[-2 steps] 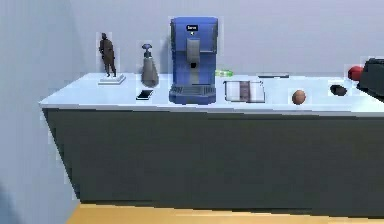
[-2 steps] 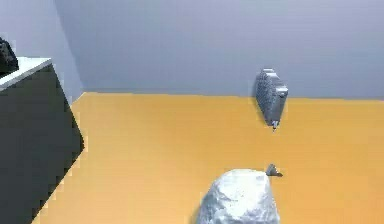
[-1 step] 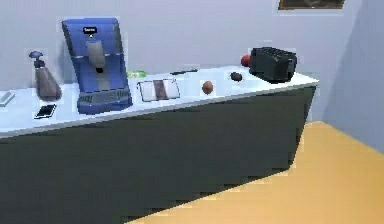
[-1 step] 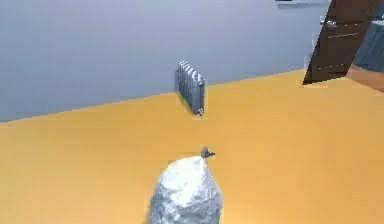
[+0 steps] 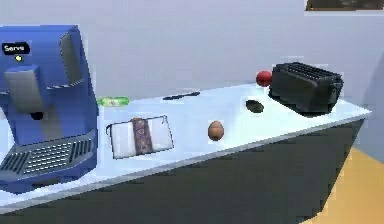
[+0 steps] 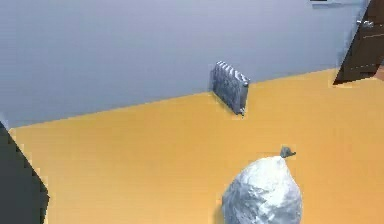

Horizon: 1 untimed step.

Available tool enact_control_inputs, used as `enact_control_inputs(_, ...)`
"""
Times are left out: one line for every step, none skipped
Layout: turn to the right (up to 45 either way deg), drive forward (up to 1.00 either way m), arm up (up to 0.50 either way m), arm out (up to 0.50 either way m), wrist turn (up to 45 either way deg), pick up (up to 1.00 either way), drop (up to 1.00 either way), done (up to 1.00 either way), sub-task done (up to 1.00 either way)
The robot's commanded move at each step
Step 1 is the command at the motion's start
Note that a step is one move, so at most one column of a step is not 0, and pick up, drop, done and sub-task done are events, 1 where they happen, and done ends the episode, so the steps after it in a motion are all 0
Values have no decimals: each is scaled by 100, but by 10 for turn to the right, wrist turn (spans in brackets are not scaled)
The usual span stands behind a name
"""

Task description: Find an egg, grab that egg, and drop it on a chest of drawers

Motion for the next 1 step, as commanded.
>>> enact_control_inputs(-450, 0, 0, 0, 0, 0, 0, 0, 0)
